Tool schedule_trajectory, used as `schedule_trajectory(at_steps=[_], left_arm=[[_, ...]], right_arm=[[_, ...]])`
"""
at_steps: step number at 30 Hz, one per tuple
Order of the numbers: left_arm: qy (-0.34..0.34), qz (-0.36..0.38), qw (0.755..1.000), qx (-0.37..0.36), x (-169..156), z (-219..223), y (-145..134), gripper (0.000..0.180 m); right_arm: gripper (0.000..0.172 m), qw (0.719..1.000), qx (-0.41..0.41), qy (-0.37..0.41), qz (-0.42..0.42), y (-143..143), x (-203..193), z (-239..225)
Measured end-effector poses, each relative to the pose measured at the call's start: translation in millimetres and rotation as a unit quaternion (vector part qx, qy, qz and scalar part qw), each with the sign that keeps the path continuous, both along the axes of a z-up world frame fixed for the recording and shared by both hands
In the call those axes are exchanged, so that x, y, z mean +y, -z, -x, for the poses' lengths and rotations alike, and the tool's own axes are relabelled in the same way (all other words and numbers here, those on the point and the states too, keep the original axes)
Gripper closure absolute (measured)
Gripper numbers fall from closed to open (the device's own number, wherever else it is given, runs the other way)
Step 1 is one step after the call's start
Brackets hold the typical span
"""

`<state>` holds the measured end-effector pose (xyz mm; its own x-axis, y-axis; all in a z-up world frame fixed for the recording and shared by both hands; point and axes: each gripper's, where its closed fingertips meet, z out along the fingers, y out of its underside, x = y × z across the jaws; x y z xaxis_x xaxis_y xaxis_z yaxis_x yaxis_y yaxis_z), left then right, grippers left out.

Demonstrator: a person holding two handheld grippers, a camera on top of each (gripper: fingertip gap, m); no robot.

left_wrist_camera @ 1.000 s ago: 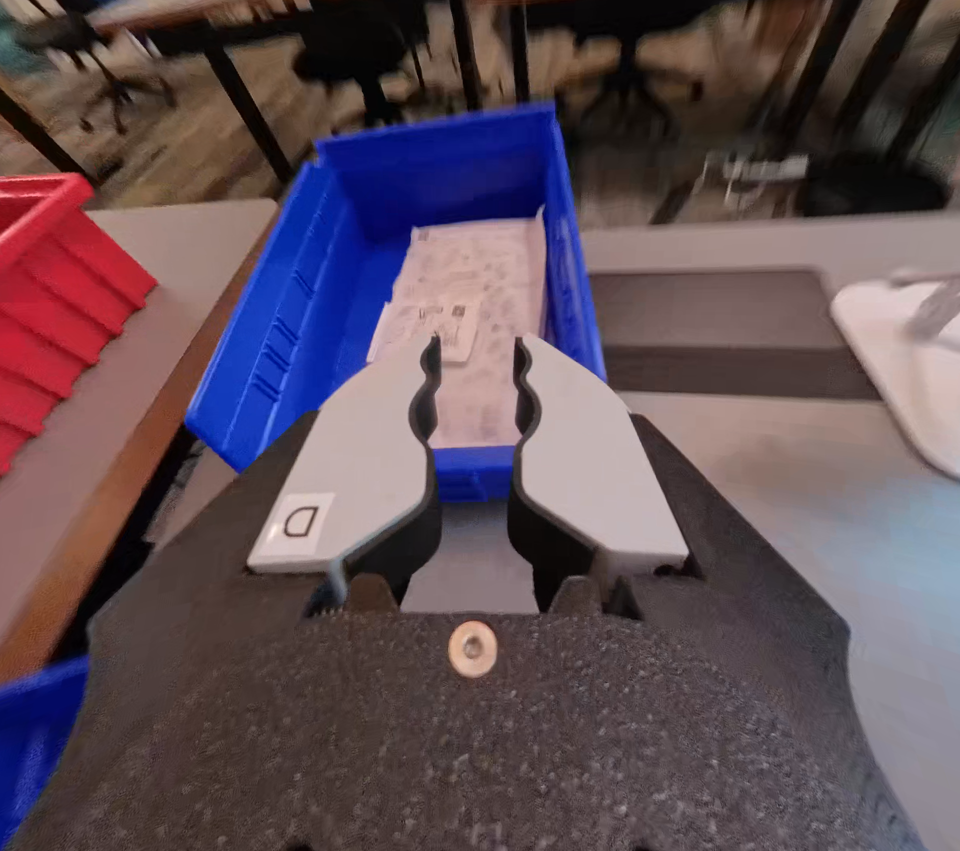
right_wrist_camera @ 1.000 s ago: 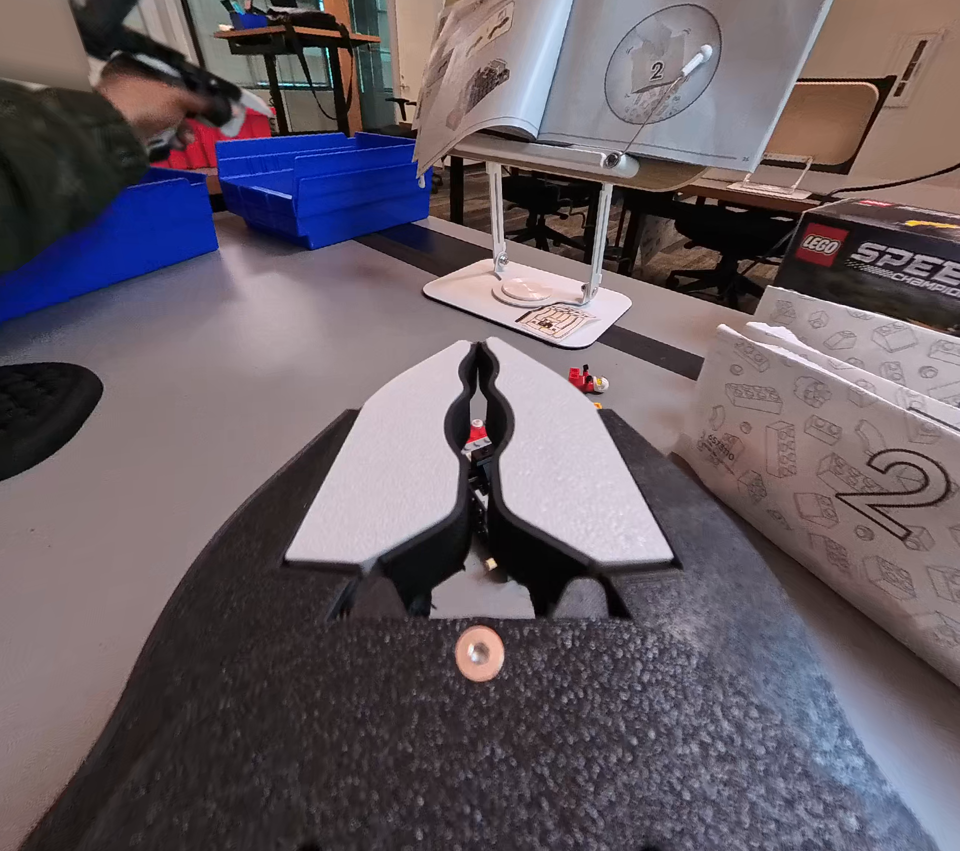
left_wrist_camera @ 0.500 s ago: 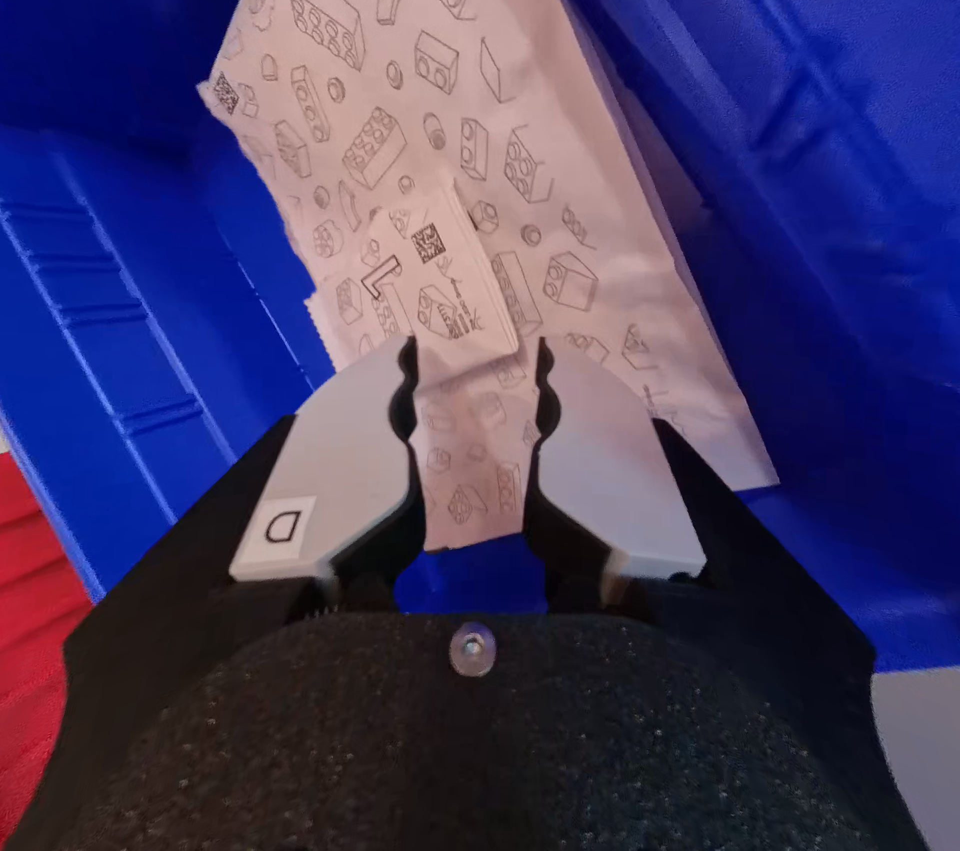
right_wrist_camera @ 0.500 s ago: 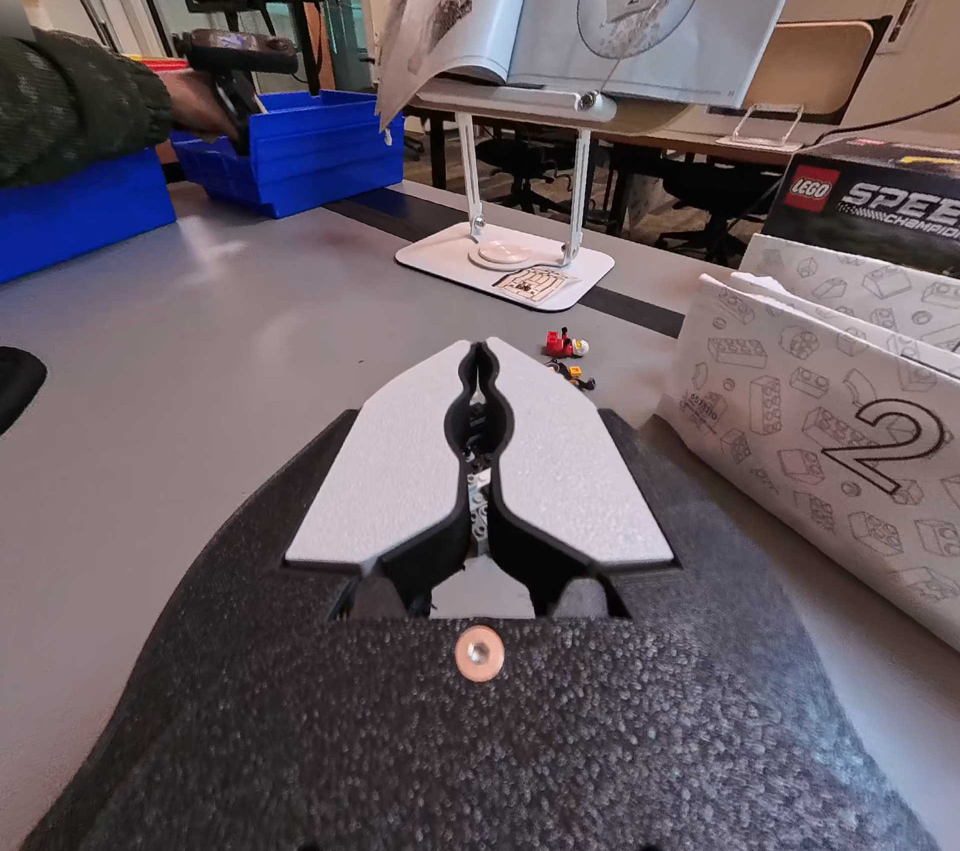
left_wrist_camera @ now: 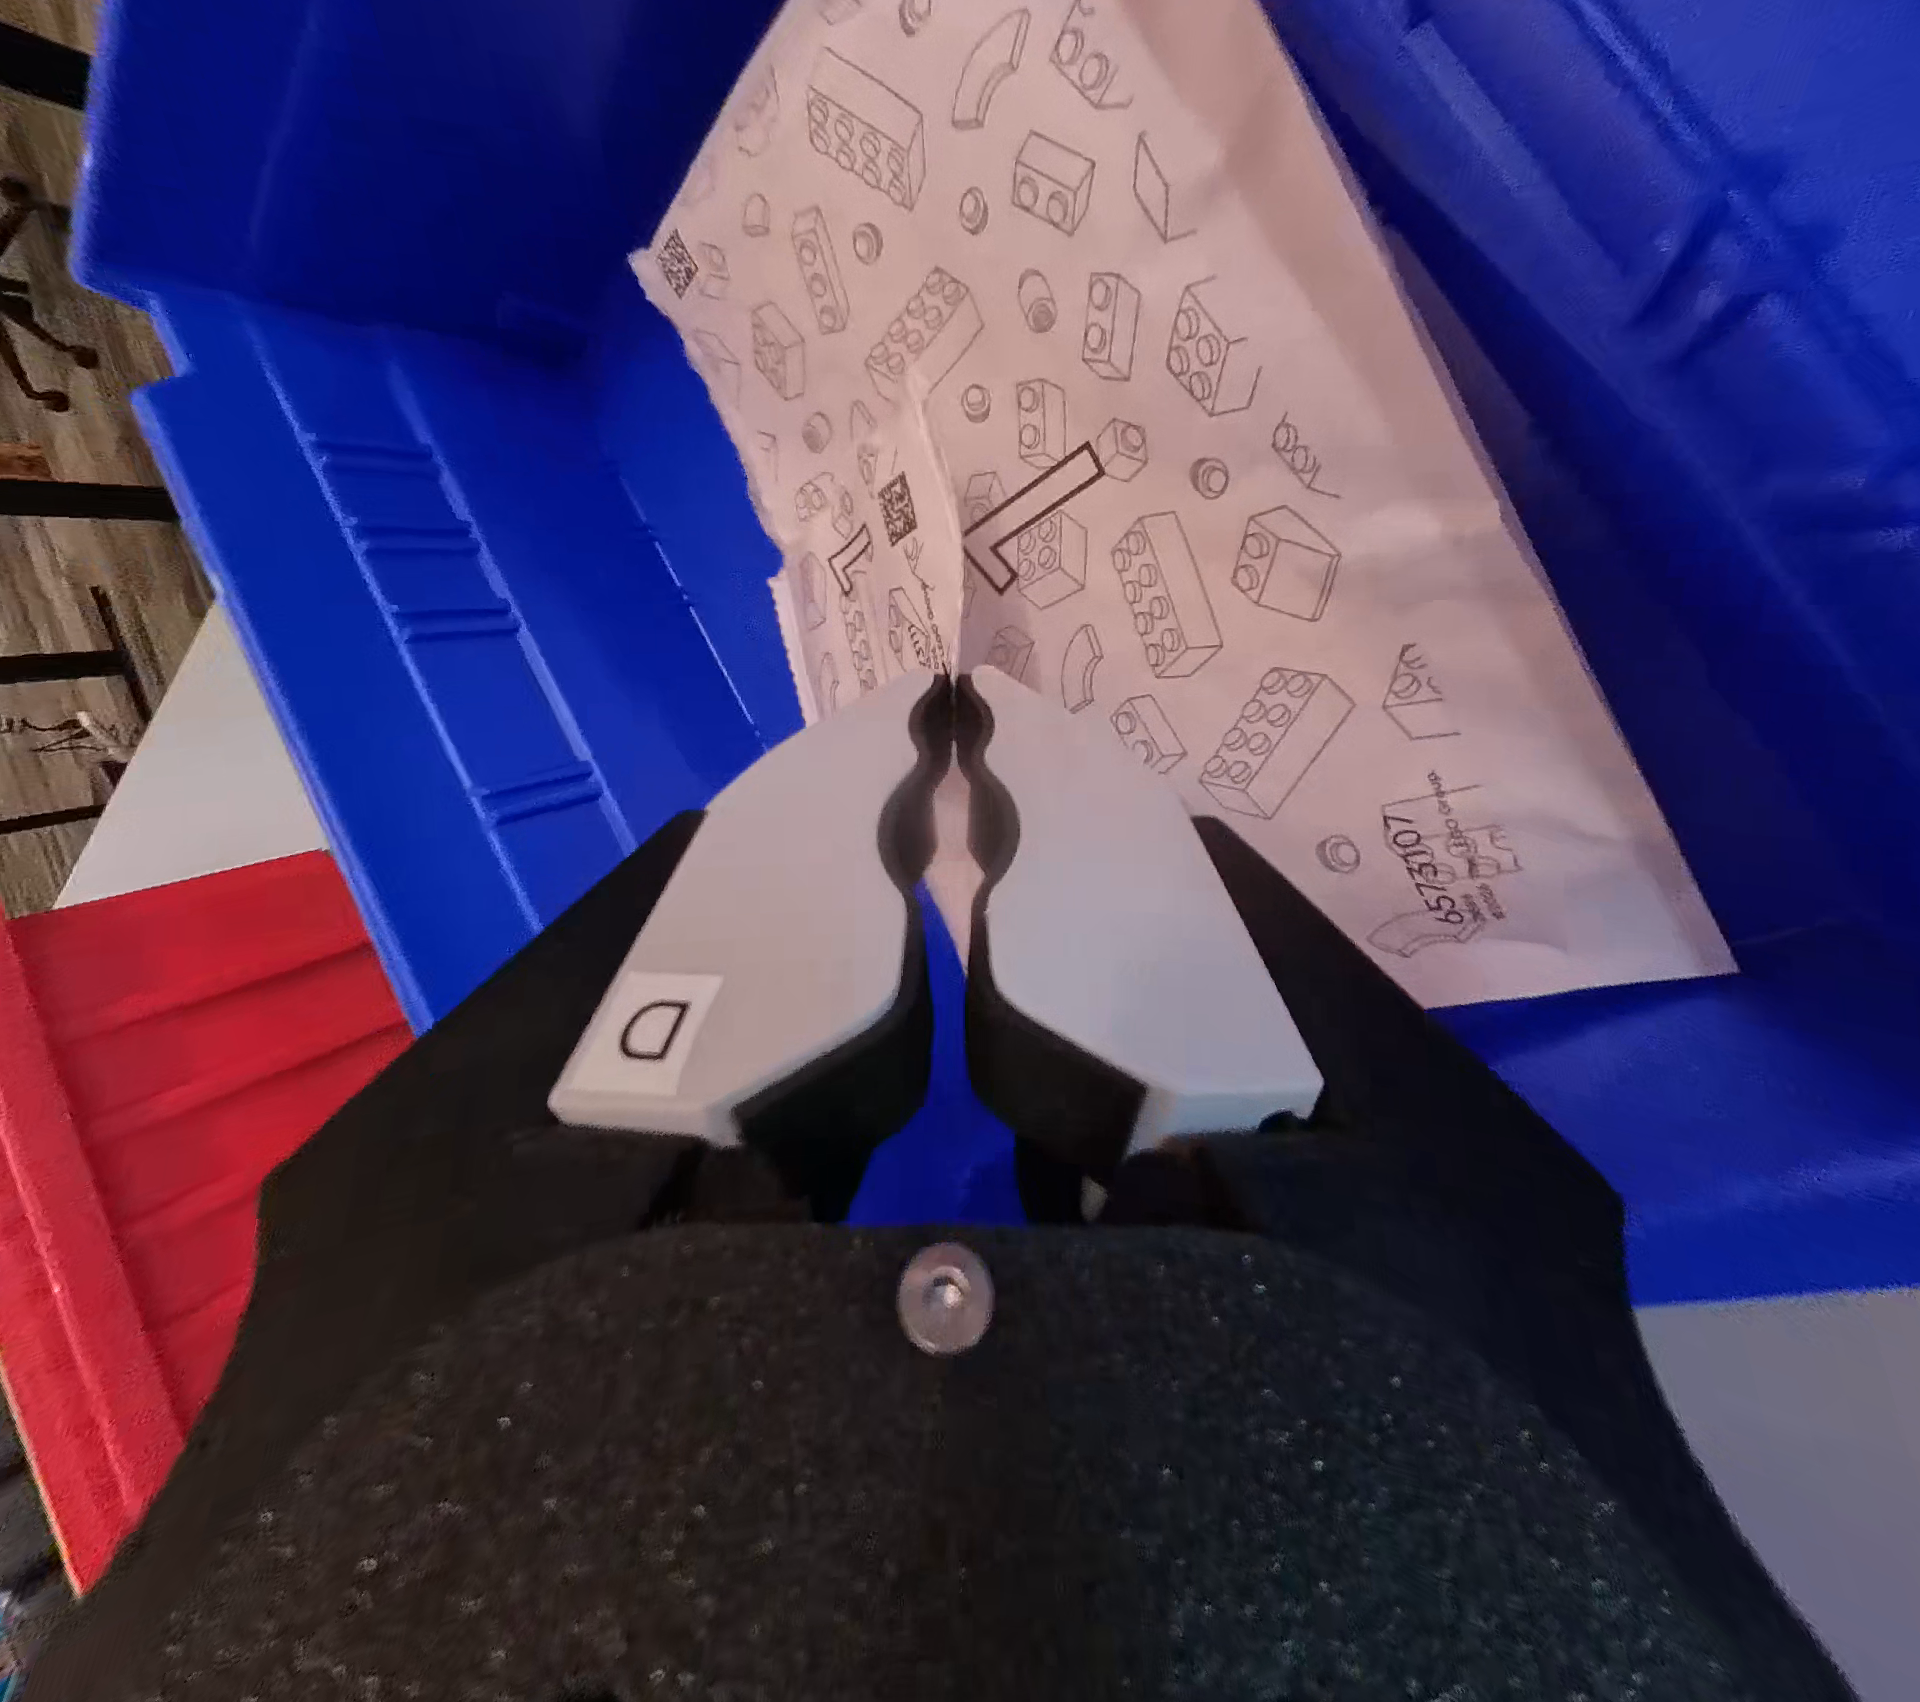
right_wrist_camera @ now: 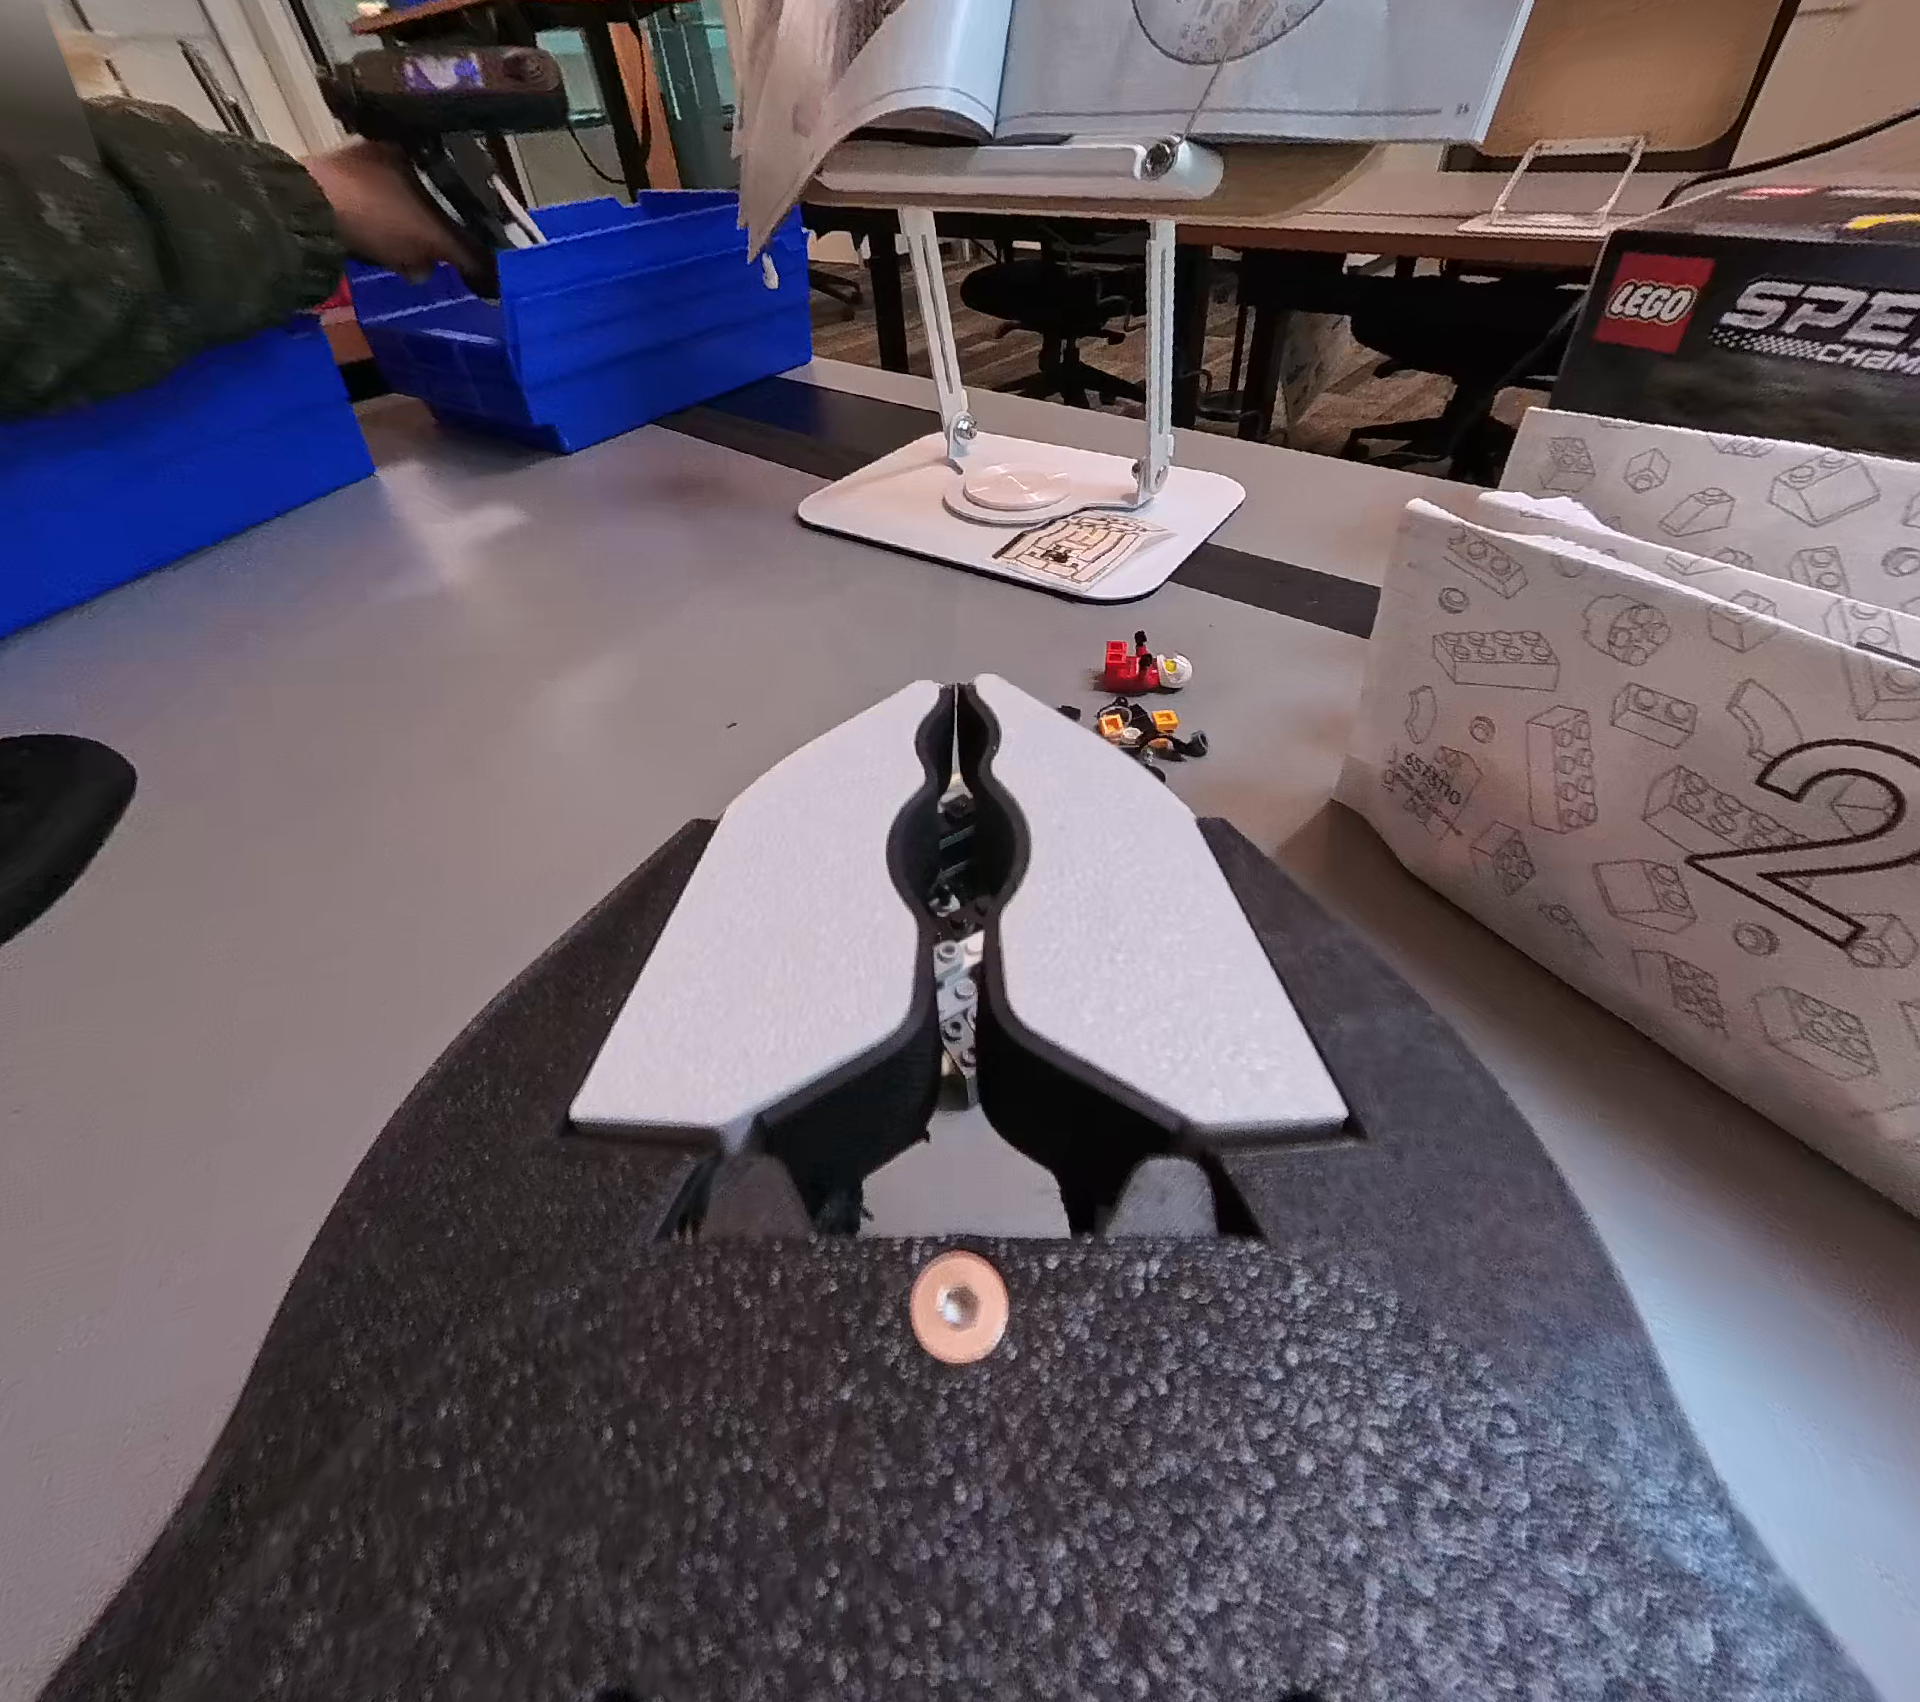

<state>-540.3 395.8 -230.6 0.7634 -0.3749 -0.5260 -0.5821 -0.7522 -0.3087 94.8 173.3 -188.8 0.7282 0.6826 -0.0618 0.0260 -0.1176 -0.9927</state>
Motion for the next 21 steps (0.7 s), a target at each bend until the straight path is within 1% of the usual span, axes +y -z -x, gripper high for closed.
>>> schedule_trajectory(at_steps=[4,6,8,10,12,13,15,17,18,19,21], left_arm=[[0.013,-0.031,0.999,0.011,0,-6,-19,0.180],[0.024,-0.057,0.998,0.024,2,-10,-33,0.180],[0.033,-0.089,0.995,0.044,4,-14,-51,0.180],[0.052,-0.133,0.988,0.057,7,-26,-74,0.180],[0.091,-0.179,0.977,0.065,5,-50,-100,0.180],[0.123,-0.202,0.969,0.070,1,-68,-113,0.180],[0.203,-0.227,0.950,0.073,-15,-112,-130,0.180],[0.285,-0.233,0.925,0.094,-37,-156,-131,0.180],[0.325,-0.228,0.912,0.104,-49,-177,-124,0.180],[0.364,-0.219,0.899,0.111,-62,-196,-112,0.180],[0.423,-0.187,0.878,0.121,-85,-227,-77,0.180]], right_arm=[[0.172,1.000,0.002,0.000,-0.009,-5,-3,0],[0.172,1.000,0.002,-0.001,-0.010,-6,-3,0],[0.172,1.000,0.003,-0.003,-0.009,-6,-4,1],[0.172,1.000,0.003,-0.004,-0.009,-6,-5,2],[0.172,1.000,0.004,-0.005,-0.010,-7,-5,2],[0.172,1.000,0.004,-0.006,-0.011,-8,-6,2],[0.172,1.000,0.007,-0.008,-0.012,-9,-6,2],[0.172,1.000,0.010,-0.011,-0.012,-10,-7,2],[0.172,1.000,0.012,-0.013,-0.012,-11,-8,2],[0.172,1.000,0.014,-0.015,-0.011,-11,-8,2],[0.171,1.000,0.018,-0.020,-0.011,-13,-10,2]])
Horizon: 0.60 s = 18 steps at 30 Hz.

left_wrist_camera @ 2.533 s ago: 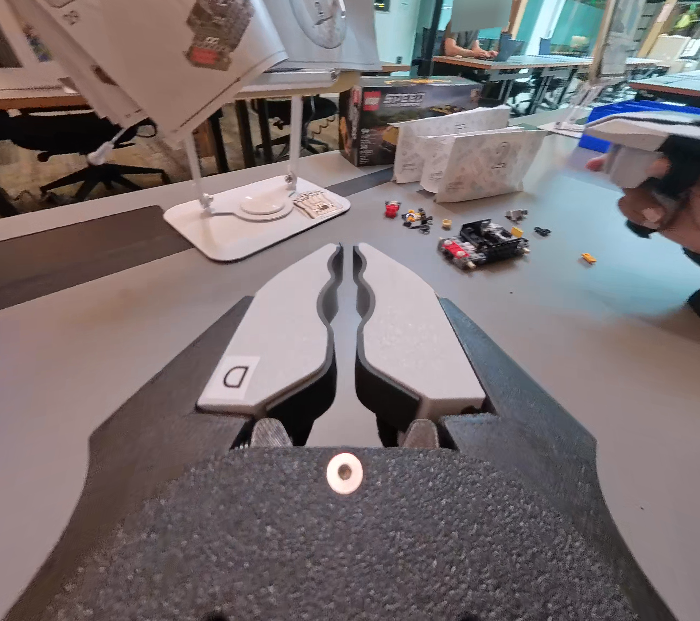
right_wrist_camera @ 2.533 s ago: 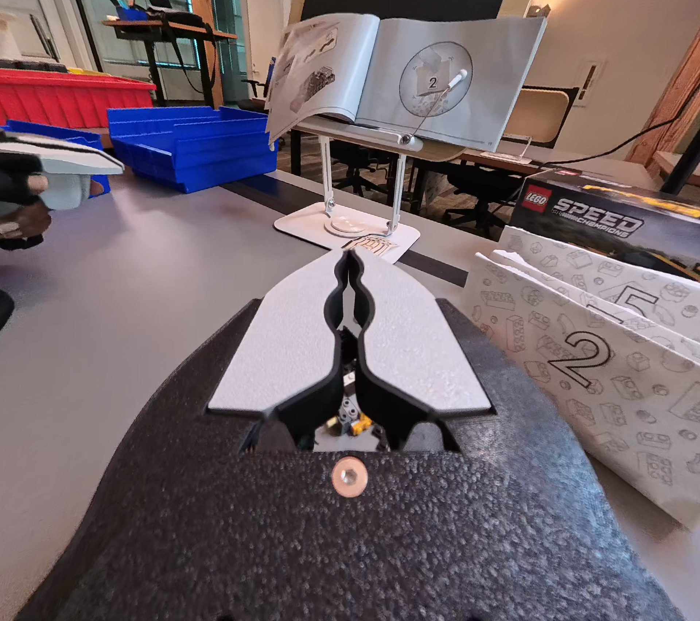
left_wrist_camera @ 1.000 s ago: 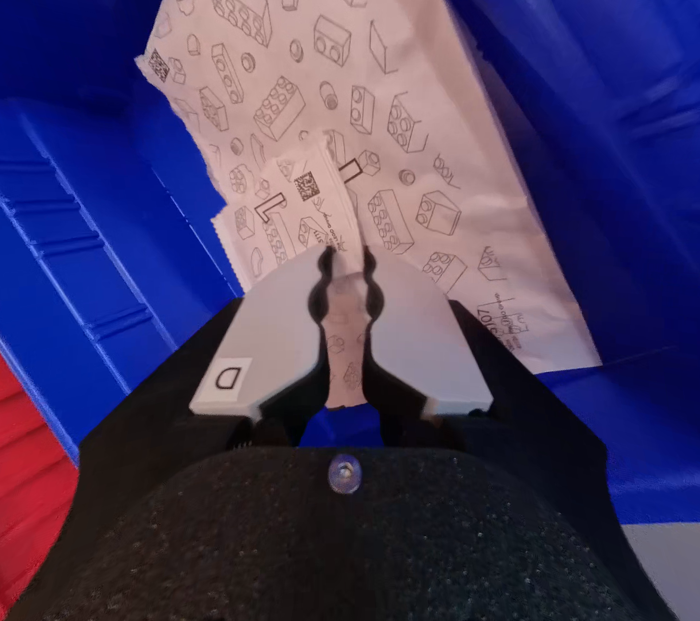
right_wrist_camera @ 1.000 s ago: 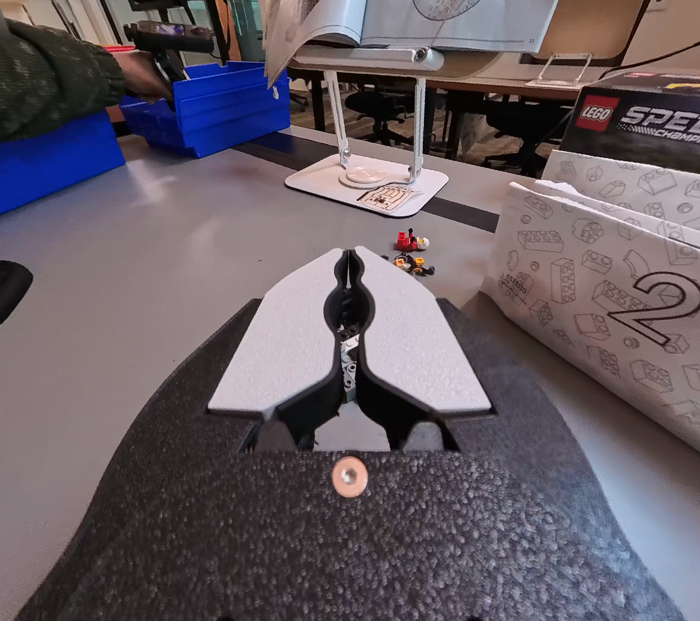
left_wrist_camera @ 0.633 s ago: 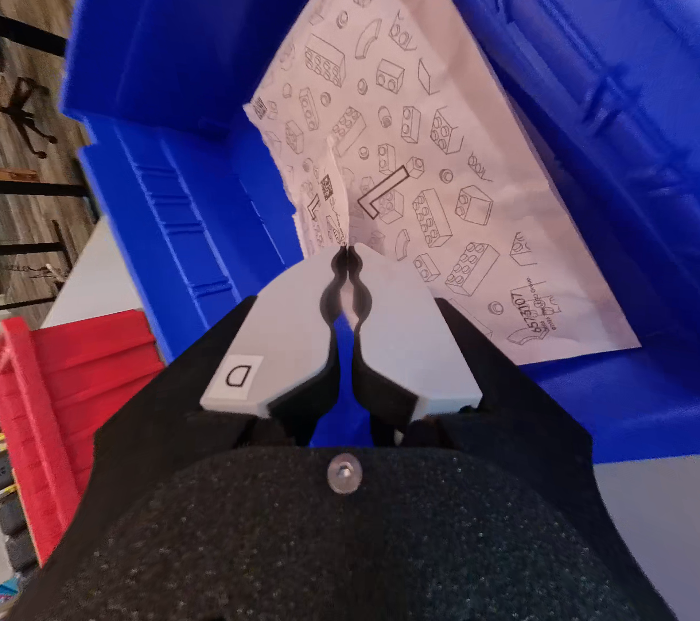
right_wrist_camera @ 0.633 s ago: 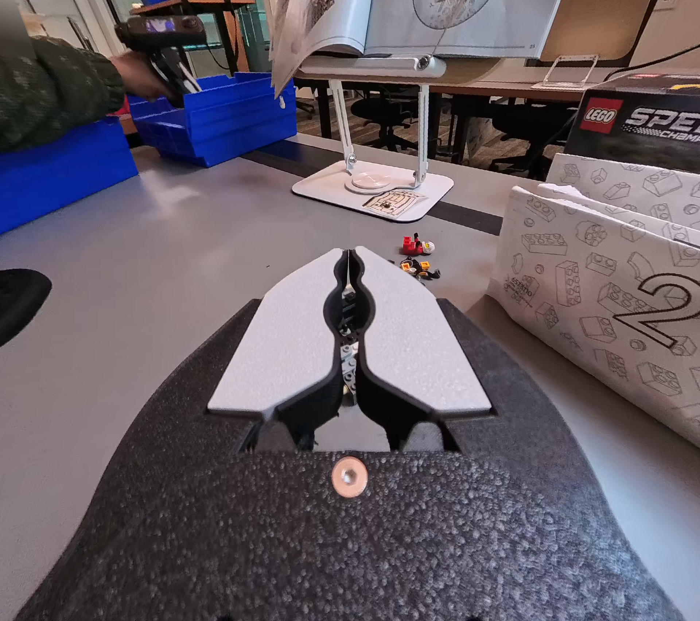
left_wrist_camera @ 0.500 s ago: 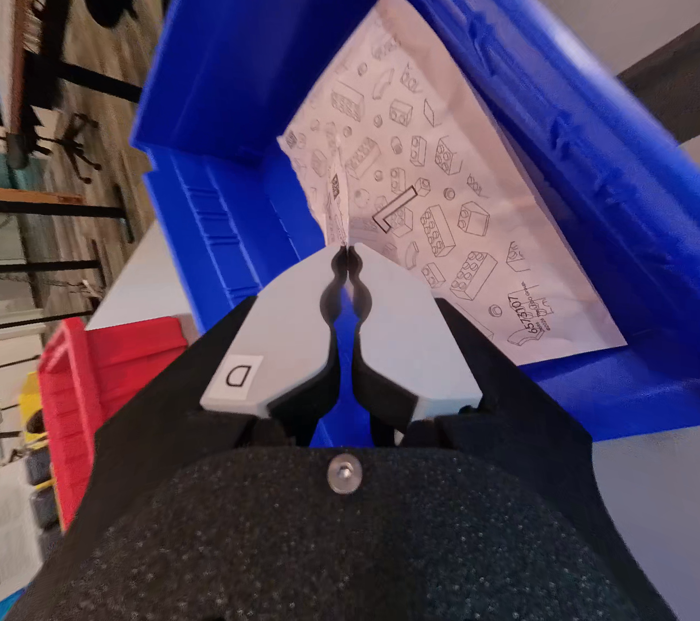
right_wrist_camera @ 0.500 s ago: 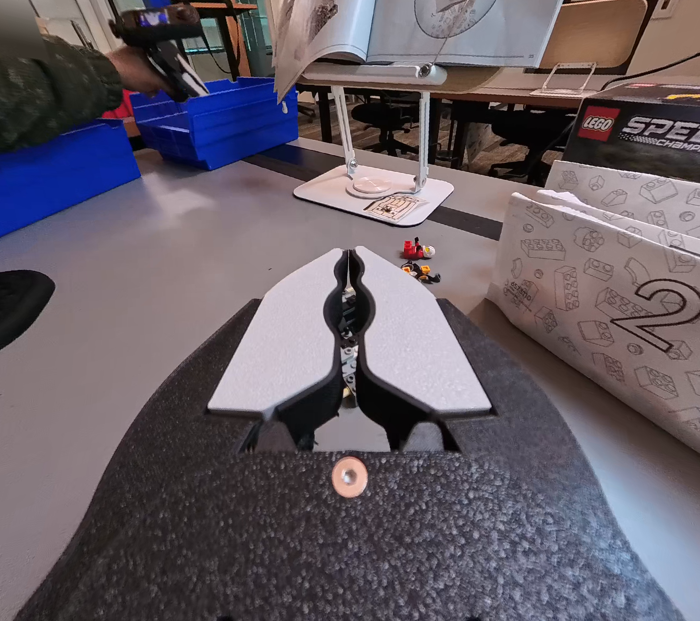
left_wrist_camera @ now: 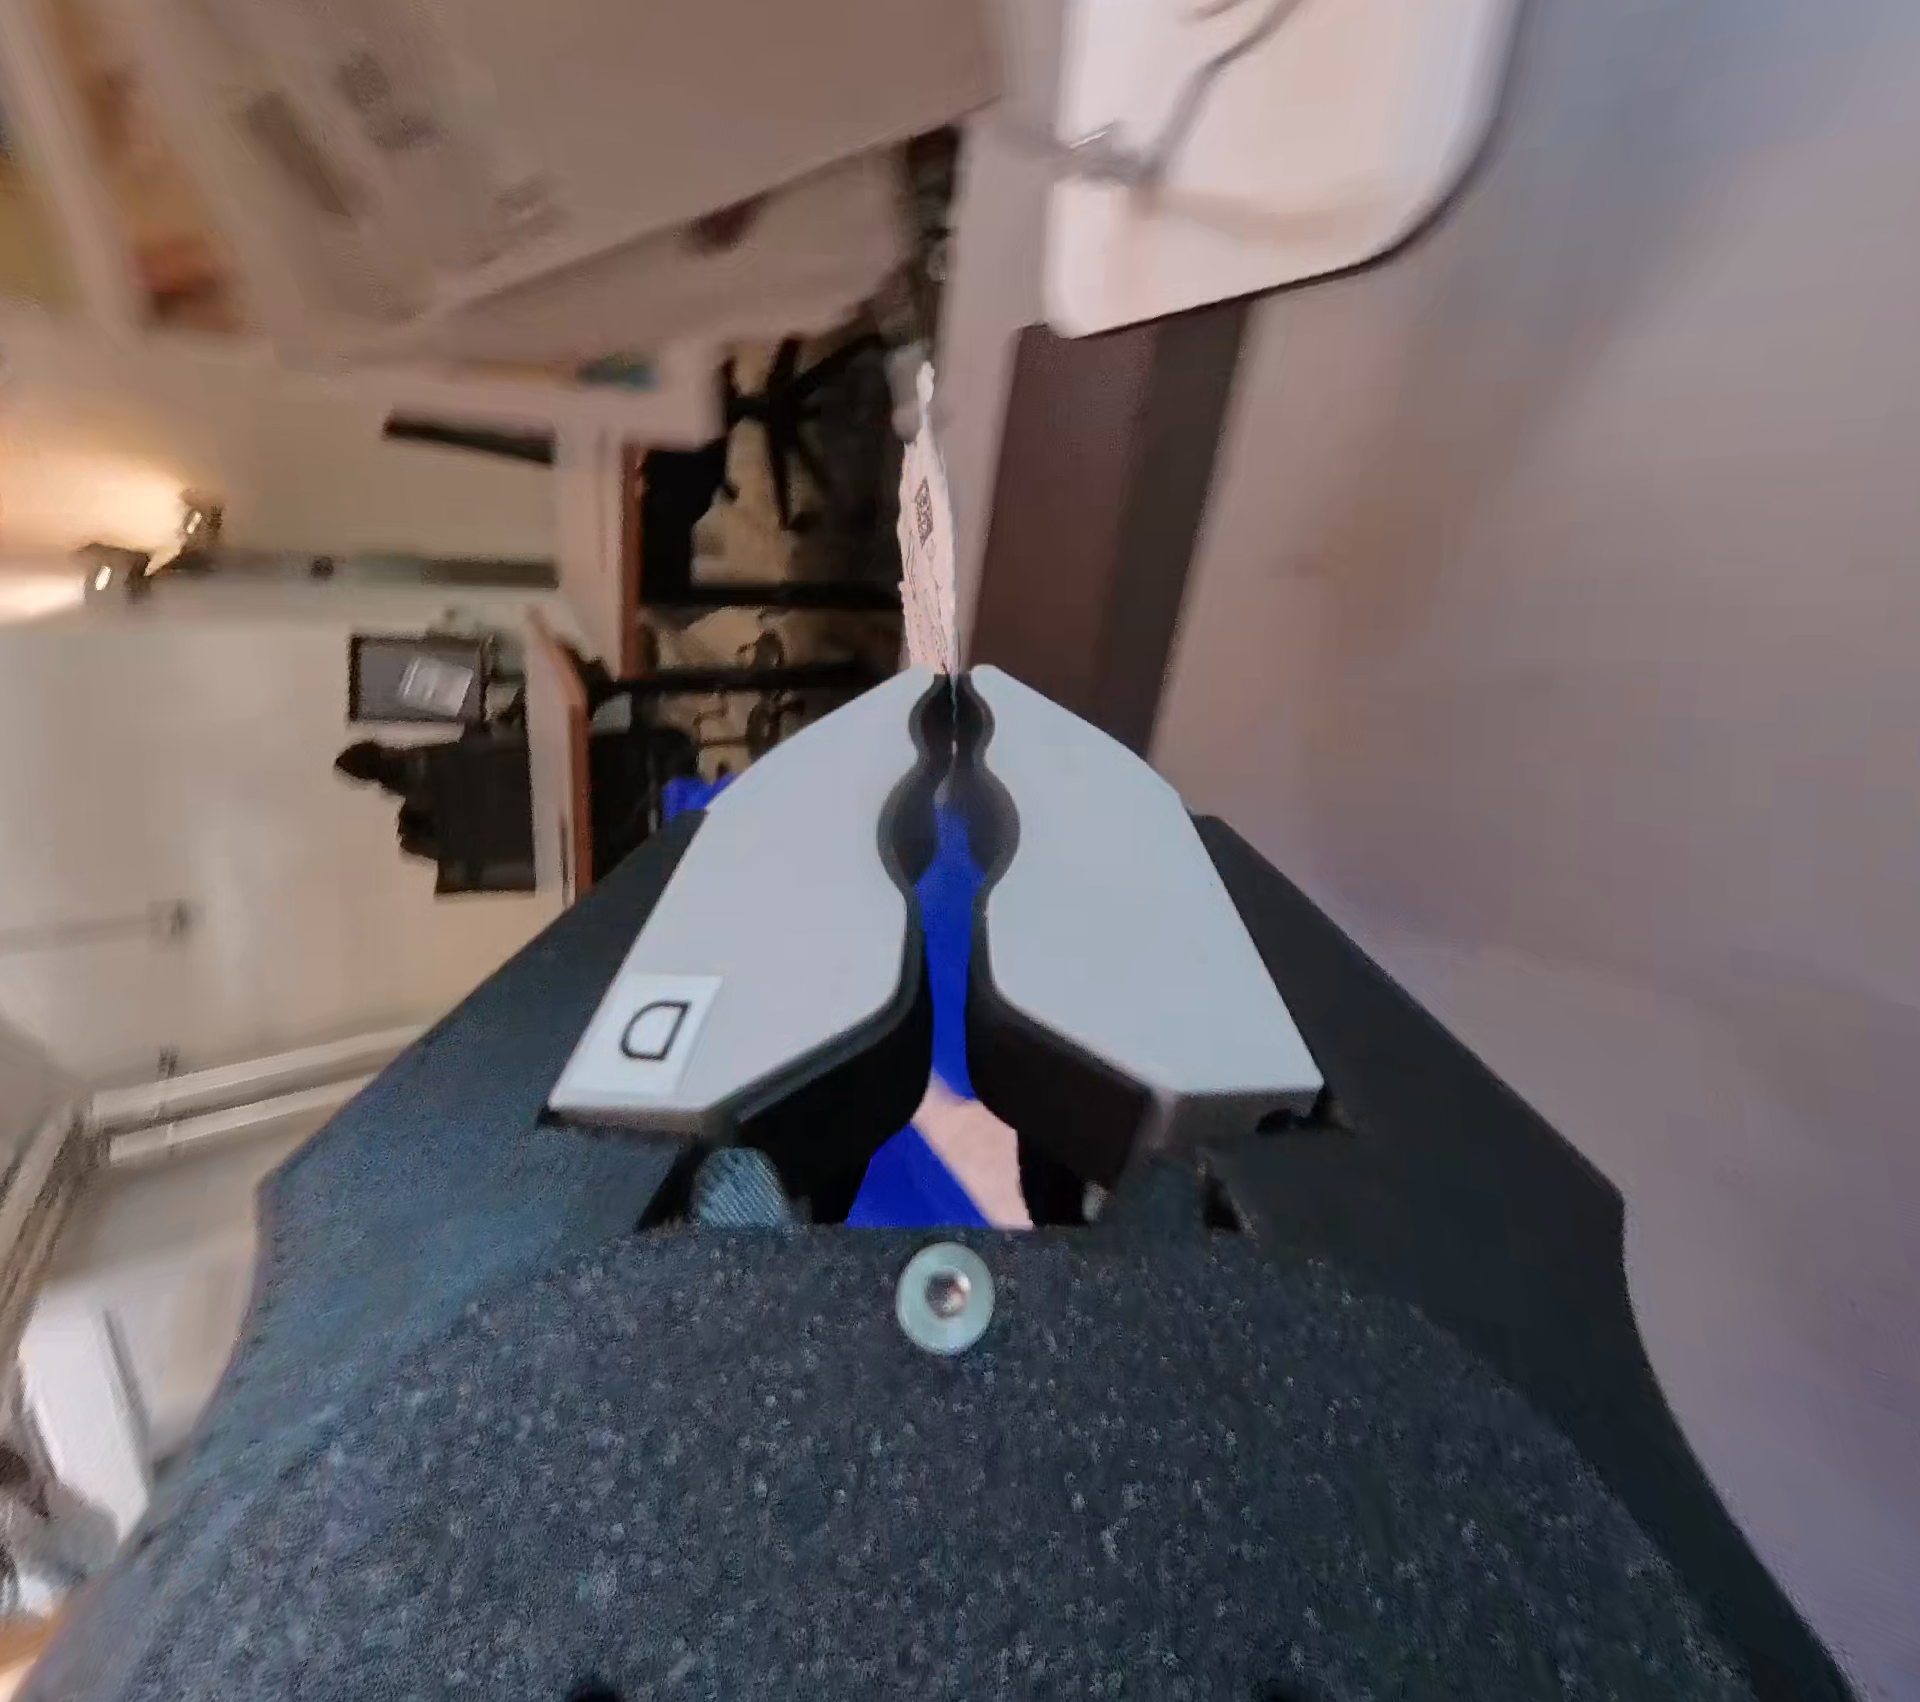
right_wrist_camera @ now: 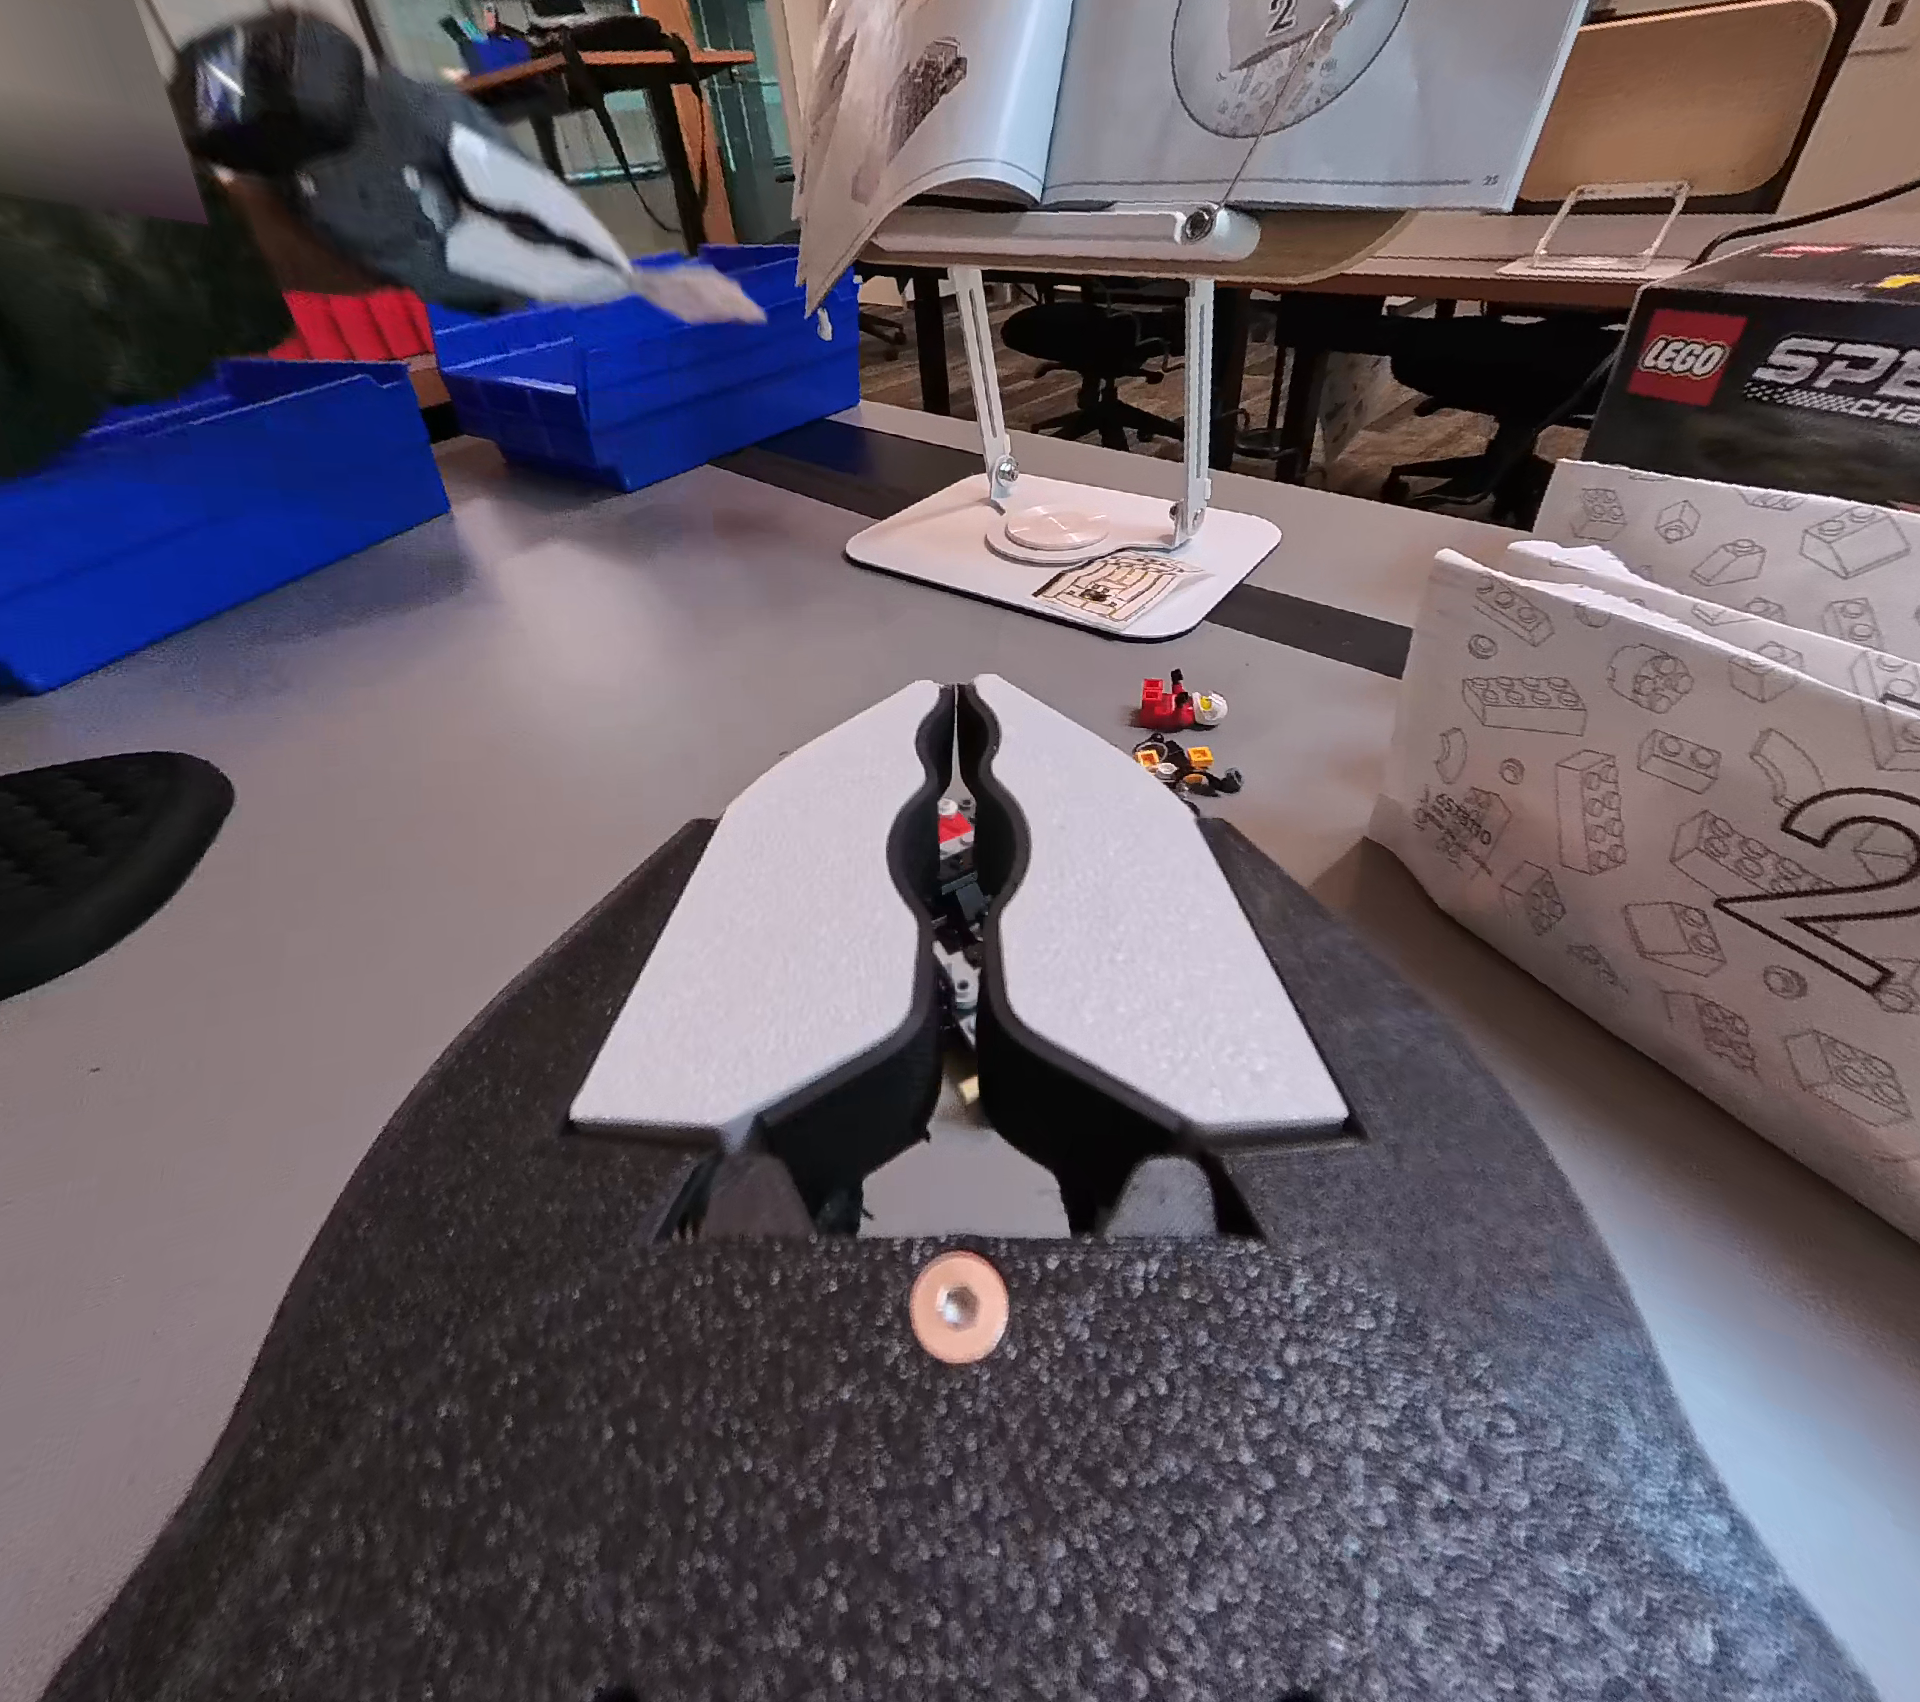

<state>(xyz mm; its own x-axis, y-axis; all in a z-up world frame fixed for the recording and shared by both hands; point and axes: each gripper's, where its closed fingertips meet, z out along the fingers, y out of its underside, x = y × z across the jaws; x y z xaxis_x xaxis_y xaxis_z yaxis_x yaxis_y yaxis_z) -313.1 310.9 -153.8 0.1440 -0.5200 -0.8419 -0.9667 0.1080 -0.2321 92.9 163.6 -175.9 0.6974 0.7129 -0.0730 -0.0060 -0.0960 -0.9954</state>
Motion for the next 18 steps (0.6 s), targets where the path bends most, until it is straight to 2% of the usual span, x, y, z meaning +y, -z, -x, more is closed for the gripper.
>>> schedule_trajectory(at_steps=[4,10,15,18], left_arm=[[0.078,0.042,0.996,0.028,-39,-49,63,0.180],[0.108,0.103,0.987,0.054,-55,-64,109,0.171],[0.101,0.143,0.984,0.026,-61,-66,109,0.149],[0.079,0.160,0.982,-0.061,-62,-68,85,0.139]], right_arm=[[0.171,1.000,0.004,-0.001,-0.010,-6,-4,-3],[0.172,1.000,0.013,0.006,-0.025,-16,-6,-8],[0.172,0.999,0.014,0.008,-0.027,-17,-6,-10],[0.172,1.000,0.015,0.008,-0.025,-17,-6,-10]])
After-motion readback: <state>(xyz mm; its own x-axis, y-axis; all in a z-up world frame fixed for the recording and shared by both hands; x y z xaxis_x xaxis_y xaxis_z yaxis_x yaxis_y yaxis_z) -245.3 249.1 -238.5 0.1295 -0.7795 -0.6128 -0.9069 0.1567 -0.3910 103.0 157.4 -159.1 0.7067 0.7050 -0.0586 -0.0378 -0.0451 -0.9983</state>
